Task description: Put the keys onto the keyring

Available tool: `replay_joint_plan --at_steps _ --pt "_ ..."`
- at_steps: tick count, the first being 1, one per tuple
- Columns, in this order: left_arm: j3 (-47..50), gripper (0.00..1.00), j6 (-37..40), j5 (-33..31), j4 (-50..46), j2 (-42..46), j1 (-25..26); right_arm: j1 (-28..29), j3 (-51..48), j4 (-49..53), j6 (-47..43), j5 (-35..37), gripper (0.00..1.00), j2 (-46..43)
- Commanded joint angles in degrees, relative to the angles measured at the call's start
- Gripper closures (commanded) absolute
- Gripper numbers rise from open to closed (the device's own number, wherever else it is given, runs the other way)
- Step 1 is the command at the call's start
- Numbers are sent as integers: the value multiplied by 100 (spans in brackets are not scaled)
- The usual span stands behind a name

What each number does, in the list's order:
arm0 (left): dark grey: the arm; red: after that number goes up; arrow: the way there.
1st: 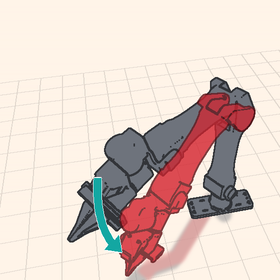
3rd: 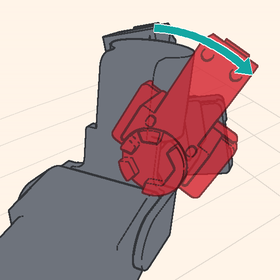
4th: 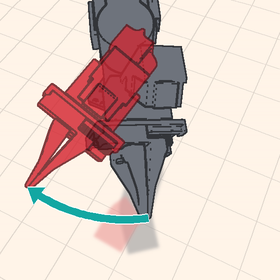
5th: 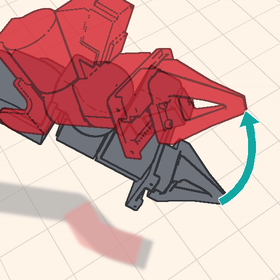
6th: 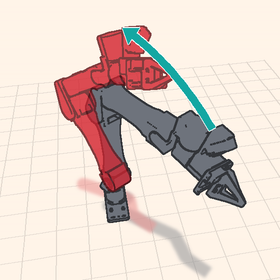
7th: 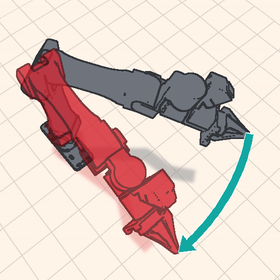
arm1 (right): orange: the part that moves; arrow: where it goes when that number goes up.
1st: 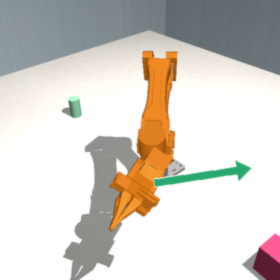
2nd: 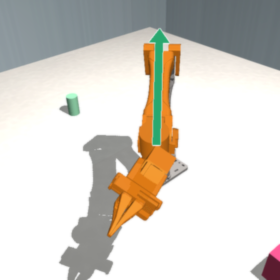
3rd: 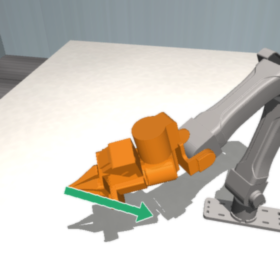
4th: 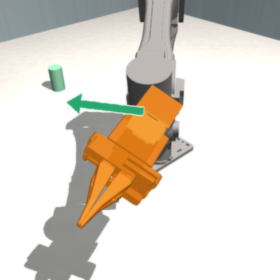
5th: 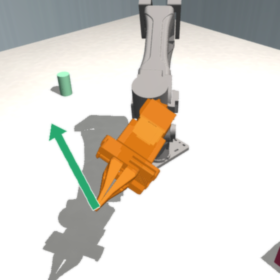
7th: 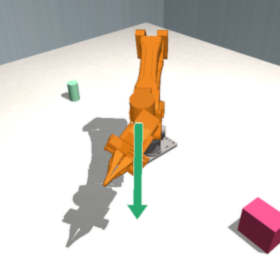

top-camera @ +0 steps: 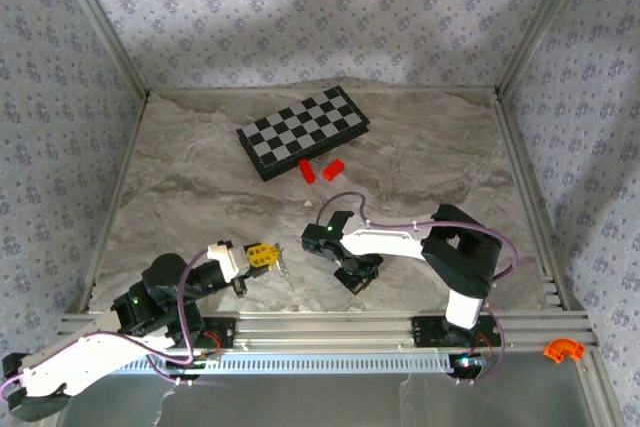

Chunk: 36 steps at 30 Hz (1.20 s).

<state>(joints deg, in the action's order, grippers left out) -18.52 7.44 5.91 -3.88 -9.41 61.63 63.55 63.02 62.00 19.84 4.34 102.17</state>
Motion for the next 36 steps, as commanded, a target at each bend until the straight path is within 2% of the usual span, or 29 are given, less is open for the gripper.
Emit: replay_joint_plan --at_steps 1,14,22,25,31,36 --pt "-41 100 -1 -46 150 79 43 56 117 107 -149 -2 100 175" --pt "-28 100 -8 -71 157 76 42 87 201 86 -429 -204 100 374" --pt "-37 100 -6 -55 158 71 43 87 188 84 -387 -255 96 323" --pt "-29 100 -8 -55 159 71 43 85 197 93 -338 -212 93 239" --pt "-22 100 -10 -55 176 70 42 87 59 -10 -65 -226 79 -148" --pt "-15 100 -15 -41 195 66 41 85 -94 -106 260 -304 75 -565"
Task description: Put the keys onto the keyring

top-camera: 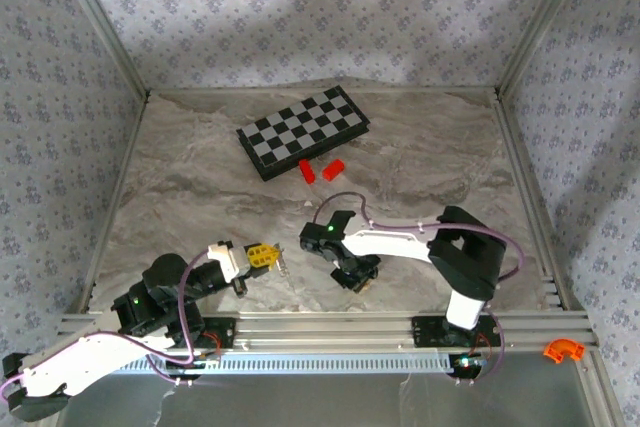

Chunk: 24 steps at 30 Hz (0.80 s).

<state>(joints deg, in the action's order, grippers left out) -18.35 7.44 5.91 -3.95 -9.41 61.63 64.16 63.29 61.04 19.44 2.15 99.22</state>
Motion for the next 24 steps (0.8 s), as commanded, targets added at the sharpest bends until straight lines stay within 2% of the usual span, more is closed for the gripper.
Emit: replay_joint_plan --at_steps 1,10,18,24 --pt "-37 100 -17 -38 201 69 42 22 -197 -77 364 -118 74 -369" --pt "-37 100 -27 -5 214 75 41 149 -1244 -1286 689 -215 58 -1437" --pt "-31 100 -17 0 210 72 42 132 -1890 -1901 556 -193 57 -1928" --pt "-22 100 -23 -2 226 71 38 88 -1991 -1859 734 -108 59 -2005"
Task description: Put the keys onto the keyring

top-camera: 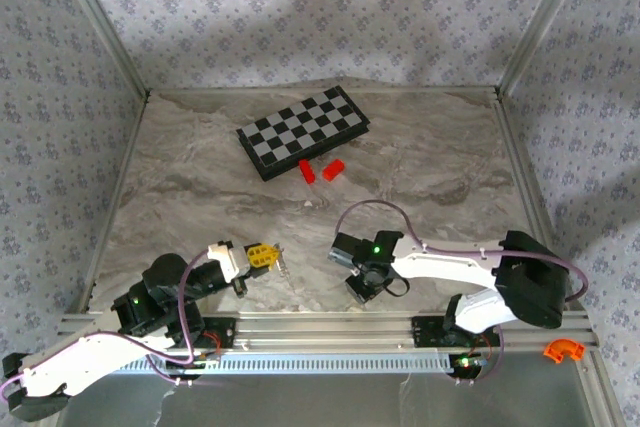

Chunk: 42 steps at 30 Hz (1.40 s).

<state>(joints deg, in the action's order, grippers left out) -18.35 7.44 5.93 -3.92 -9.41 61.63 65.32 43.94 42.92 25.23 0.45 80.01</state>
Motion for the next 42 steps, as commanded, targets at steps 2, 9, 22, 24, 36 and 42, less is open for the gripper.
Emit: replay_joint_plan --at_steps 2,9,22,24,36,42 --pt "-28 100 -23 3 230 71 43 -53 -53 -39 167 54 60 -49" --pt "-24 100 -14 8 234 71 41 -116 -57 35 252 44 64 93" --pt "-22 100 -9 22 232 88 43 -184 -60 78 349 181 71 224" --pt "-25 100 -12 23 234 99 40 -212 -58 75 342 181 72 243" --pt "-23 100 -20 27 217 119 39 -248 25 -55 284 247 77 405" --pt "-34 100 -22 31 207 123 43 -230 51 -65 241 296 81 449"
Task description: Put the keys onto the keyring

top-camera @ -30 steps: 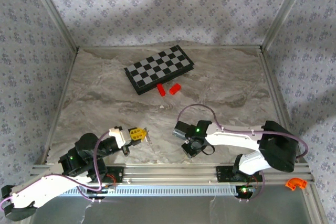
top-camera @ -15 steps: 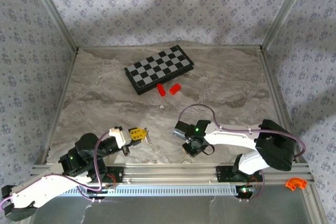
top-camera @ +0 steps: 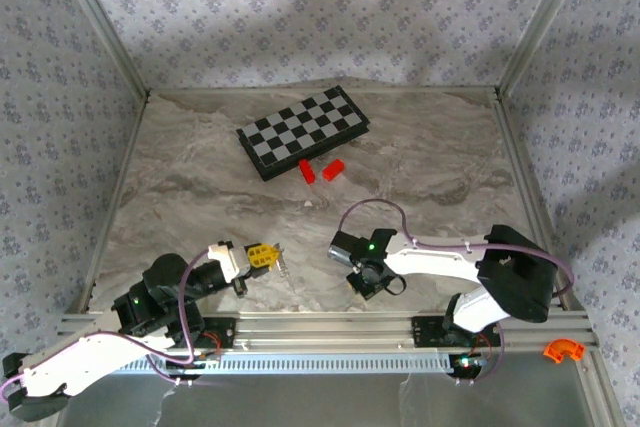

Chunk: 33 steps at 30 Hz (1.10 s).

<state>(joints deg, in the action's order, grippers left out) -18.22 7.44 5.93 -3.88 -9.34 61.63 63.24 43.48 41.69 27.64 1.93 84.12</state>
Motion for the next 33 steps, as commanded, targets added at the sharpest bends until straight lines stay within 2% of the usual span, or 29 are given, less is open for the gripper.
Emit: replay_joint_plan --at_steps 1,10,18,25,33 --pt "-47 100 -19 31 203 117 42 -25 88 58 1 155 81 25" --pt "-41 100 -27 30 203 121 43 -21 61 55 -9 150 84 -113" --pt "-31 100 -19 22 212 117 42 39 -54 -289 -71 -255 66 -640" --pt "-37 100 -25 36 212 117 43 21 -57 132 154 -45 62 -1168" --pt "-33 100 -33 40 212 170 43 178 28 185 194 337 63 -707"
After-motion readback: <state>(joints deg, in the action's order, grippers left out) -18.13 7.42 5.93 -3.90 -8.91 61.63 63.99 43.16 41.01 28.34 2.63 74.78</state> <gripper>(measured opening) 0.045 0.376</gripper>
